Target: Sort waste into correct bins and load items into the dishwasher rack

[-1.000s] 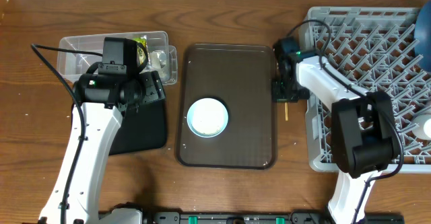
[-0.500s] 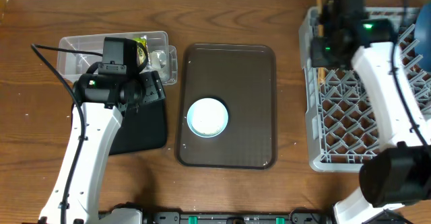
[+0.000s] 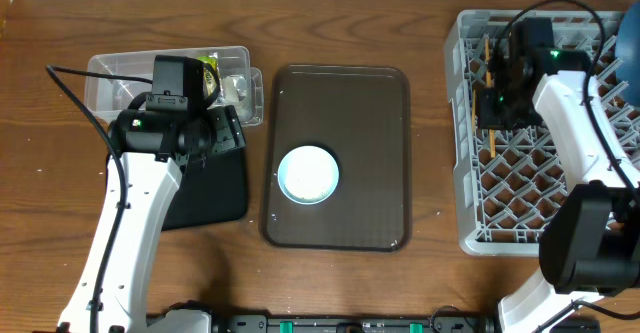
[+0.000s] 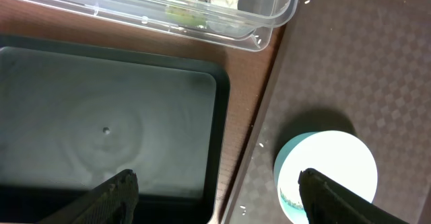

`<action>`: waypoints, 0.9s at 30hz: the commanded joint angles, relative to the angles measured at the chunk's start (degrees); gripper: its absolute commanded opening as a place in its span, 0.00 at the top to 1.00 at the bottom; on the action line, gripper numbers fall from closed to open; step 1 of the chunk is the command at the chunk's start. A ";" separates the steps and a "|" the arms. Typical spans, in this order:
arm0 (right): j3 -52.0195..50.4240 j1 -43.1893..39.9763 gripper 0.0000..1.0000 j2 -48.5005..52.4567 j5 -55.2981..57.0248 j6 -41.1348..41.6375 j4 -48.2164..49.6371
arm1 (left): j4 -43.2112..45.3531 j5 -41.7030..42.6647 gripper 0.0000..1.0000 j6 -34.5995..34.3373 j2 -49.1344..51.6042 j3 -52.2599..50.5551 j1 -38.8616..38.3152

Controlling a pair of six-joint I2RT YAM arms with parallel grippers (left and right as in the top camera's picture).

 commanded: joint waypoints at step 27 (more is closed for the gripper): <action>10.27 0.20 0.28 -3.19 -4.35 -1.11 -1.92 | 6.49 1.90 0.21 1.01 6.71 -0.02 -15.54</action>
